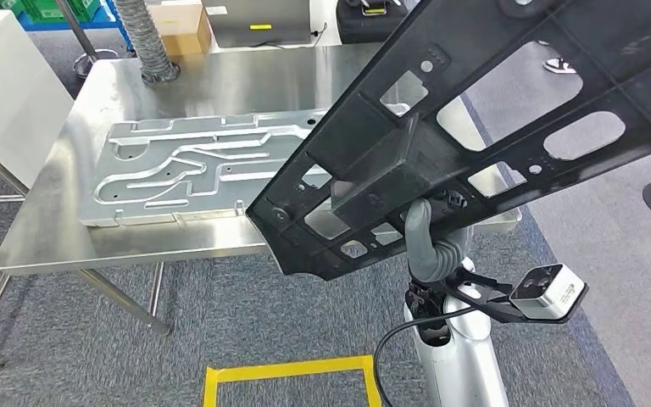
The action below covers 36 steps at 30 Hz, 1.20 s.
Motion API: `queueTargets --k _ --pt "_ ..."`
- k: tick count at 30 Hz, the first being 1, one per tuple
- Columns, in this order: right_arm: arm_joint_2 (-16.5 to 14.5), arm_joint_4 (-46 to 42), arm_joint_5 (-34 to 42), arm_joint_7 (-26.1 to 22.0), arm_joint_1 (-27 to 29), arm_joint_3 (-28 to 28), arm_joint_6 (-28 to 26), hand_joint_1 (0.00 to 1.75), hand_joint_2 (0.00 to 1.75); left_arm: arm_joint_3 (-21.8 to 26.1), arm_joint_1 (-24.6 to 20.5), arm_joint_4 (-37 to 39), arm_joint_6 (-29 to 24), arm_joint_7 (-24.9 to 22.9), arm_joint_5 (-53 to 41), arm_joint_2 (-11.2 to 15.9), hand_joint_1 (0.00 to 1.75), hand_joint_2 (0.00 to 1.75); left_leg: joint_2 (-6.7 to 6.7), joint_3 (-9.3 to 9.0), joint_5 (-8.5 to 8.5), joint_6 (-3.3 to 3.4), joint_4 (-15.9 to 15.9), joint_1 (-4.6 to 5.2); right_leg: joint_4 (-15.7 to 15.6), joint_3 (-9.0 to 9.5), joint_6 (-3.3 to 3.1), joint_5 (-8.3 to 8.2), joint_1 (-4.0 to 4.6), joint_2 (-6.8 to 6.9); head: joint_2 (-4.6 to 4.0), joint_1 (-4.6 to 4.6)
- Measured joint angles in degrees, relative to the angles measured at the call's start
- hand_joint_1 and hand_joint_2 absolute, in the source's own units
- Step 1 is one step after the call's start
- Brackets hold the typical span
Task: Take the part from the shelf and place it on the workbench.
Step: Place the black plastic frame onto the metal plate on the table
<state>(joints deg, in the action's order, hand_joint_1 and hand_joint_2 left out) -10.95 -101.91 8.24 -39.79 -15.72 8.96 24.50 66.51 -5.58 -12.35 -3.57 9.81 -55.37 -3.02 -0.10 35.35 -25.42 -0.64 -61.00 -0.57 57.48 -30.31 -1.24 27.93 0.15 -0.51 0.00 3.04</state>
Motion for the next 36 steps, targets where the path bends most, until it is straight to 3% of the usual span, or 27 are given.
queueTargets --k 1,3,6,7,9,11,12,13,15,16,17,18,21,23,25,26,27,28,30,32,36 --pt "0.02 0.04 -0.01 0.0 0.0 0.01 0.0 1.75 1.75 0.0 0.02 0.0 0.01 0.02 -0.01 0.0 0.0 1.75 0.02 -0.51 0.54 0.23 1.83 0.17 0.0 0.11 0.29 0.27 0.02 -0.03 0.0 0.0" --pt "0.07 0.12 -0.01 0.01 0.01 0.03 -0.04 1.75 1.75 0.0 0.14 0.0 0.0 0.05 0.0 0.02 0.0 1.75 0.01 -0.67 -0.06 0.79 2.91 0.46 0.37 0.19 1.06 0.37 0.1 -0.11 0.0 0.01" --pt "0.13 0.16 -0.01 0.0 -0.21 0.14 -0.13 1.75 1.75 0.0 0.17 0.0 -0.02 0.08 0.04 -0.07 0.0 1.75 -0.1 -2.3 0.28 1.82 3.63 0.13 2.65 -0.29 2.16 1.23 0.03 -0.01 0.0 -0.01" --pt "0.15 0.2 -0.01 -0.02 -0.36 0.19 -0.16 1.75 1.75 0.01 0.09 0.0 -0.03 0.09 0.04 -0.1 0.0 1.75 -0.13 -2.87 0.19 2.04 3.8 0.04 5.1 -1.63 2.53 2.2 -0.11 0.04 0.0 -0.01" --pt "0.19 0.36 0.0 -0.05 -0.52 0.26 -0.31 1.75 1.75 0.01 -0.04 0.0 -0.03 0.11 0.06 -0.09 0.0 1.75 -0.14 -3.49 -0.33 2.31 3.87 0.03 12.17 -6.19 3.11 4.89 -0.39 0.13 0.0 -0.02" --pt "0.29 0.58 0.0 -0.04 -0.46 0.31 -0.67 1.75 1.75 0.01 -0.02 0.0 0.02 0.16 0.06 -0.09 0.0 1.75 -0.19 -4.23 -1.09 2.27 3.86 0.04 16.4 -10.2 3.34 5.91 -0.6 0.18 0.0 -0.02" --pt "0.36 0.68 0.02 -0.03 -0.45 0.33 -0.85 1.75 1.75 0.01 0.01 0.0 0.07 0.19 0.05 -0.09 0.0 1.75 -0.24 -4.8 -1.54 2.2 3.86 0.04 15.64 -10.84 3.26 4.74 -0.66 0.2 0.0 -0.02" --pt "0.42 0.72 0.07 -0.03 -0.46 0.35 -0.97 1.75 1.75 0.02 0.01 0.0 0.12 0.23 0.04 -0.11 0.0 1.75 -0.29 -5.47 -2.03 2.09 3.86 0.05 12.75 -10.35 3.04 2.31 -0.66 0.22 0.0 -0.02" --pt "0.49 0.76 0.19 -0.04 -0.5 0.37 -1.03 1.75 1.75 0.01 -0.07 0.01 0.18 0.32 0.02 -0.25 0.0 1.75 -0.36 -6.71 -3.05 1.75 3.85 0.13 4.86 -8.07 2.25 -3.29 -0.35 0.3 0.0 -0.02" --pt "0.52 0.77 0.23 -0.03 -0.52 0.4 -1.03 1.75 1.75 0.01 -0.16 0.01 0.18 0.35 0.02 -0.31 0.0 1.75 -0.38 -7.08 -3.51 1.46 3.89 0.17 2.31 -7.29 1.83 -4.53 -0.11 0.34 0.0 -0.01" --pt "0.56 0.78 0.25 -0.02 -0.53 0.43 -1.03 1.75 1.75 0.0 -0.27 0.02 0.18 0.38 0.01 -0.36 0.0 1.75 -0.38 -7.4 -3.81 1.13 3.93 0.21 0.9 -6.87 1.4 -5.07 0.1 0.35 0.0 -0.02" --pt "0.59 0.79 0.25 -0.01 -0.54 0.47 -1.03 1.75 1.75 0.0 -0.37 0.03 0.18 0.39 0.01 -0.38 0.0 1.75 -0.38 -7.71 -3.85 0.77 3.8 0.27 0.63 -6.72 1.01 -4.62 0.22 0.33 0.0 -0.03" --pt "0.62 0.77 0.26 0.0 -0.64 0.59 -1.05 1.75 1.75 0.0 -0.62 0.04 0.17 0.4 0.01 -0.35 0.0 1.75 -0.29 -7.93 -4.54 -0.04 1.96 0.26 -0.09 -5.09 -0.13 -4.51 -0.1 0.25 0.0 -0.04" --pt "0.62 0.76 0.27 -0.02 -0.75 0.78 -1.04 1.75 1.75 0.0 -0.8 0.04 0.18 0.4 0.0 -0.35 0.0 1.75 -0.25 -4.97 -6.85 -0.4 -3.58 0.06 -0.33 -4.09 -0.6 -4.05 -0.28 0.31 0.0 -0.03" --pt "0.62 0.78 0.26 -0.02 -0.72 0.92 -1.07 1.75 1.75 0.0 -0.74 0.04 0.18 0.39 -0.02 -0.37 0.0 1.75 -0.24 -0.13 -9.72 -0.8 -10.44 -0.08 -0.31 -3.54 -0.77 -3.38 -0.24 0.22 0.0 -0.02" --pt "0.64 0.79 0.25 -0.01 -0.65 0.94 -1.1 1.75 1.75 0.0 -0.64 0.04 0.16 0.38 -0.03 -0.36 0.0 1.75 -0.23 1.64 -10.38 -0.99 -12.13 -0.13 -0.3 -3.17 -0.75 -3.0 -0.22 0.15 0.0 -0.02" --pt "0.66 0.8 0.22 -0.01 -0.58 0.95 -1.14 1.75 1.75 0.0 -0.55 0.04 0.15 0.38 -0.03 -0.33 0.0 1.75 -0.22 2.48 -9.86 -1.08 -11.83 -0.16 -0.29 -2.67 -0.67 -2.58 -0.23 0.09 0.0 -0.02" --pt "0.67 0.79 0.11 -0.01 -0.54 0.95 -1.18 1.75 1.75 0.0 -0.49 0.04 0.14 0.37 -0.03 -0.31 0.0 1.75 -0.22 2.35 -7.95 -1.12 -9.51 -0.18 -0.28 -2.04 -0.55 -2.12 -0.25 0.05 0.0 -0.02" --pt "0.71 0.76 -0.35 -0.02 -0.56 0.94 -1.21 1.75 1.75 0.01 -0.37 0.04 0.14 0.37 -0.02 -0.28 0.0 1.75 -0.17 0.71 -1.96 -0.88 -1.95 -0.17 -0.19 -0.81 -0.15 -1.11 -0.22 0.03 0.0 -0.03" --pt "0.89 0.57 -1.18 -0.03 -0.85 0.91 -1.47 1.75 1.75 0.03 -0.26 0.05 0.13 0.37 0.03 -0.29 0.0 1.75 -0.1 -0.18 1.29 -0.15 2.52 0.07 -0.02 -0.49 0.43 -0.49 -0.11 -0.06 0.0 -0.03" --pt "2.2 0.9 -1.3 0.02 -4.78 0.45 -3.75 1.75 1.75 0.41 -0.11 0.07 -0.09 0.42 0.62 -0.43 0.0 1.75 -0.09 -0.32 1.72 1.25 3.15 0.04 0.92 -0.98 1.74 0.66 -0.16 -0.08 0.0 -0.03"
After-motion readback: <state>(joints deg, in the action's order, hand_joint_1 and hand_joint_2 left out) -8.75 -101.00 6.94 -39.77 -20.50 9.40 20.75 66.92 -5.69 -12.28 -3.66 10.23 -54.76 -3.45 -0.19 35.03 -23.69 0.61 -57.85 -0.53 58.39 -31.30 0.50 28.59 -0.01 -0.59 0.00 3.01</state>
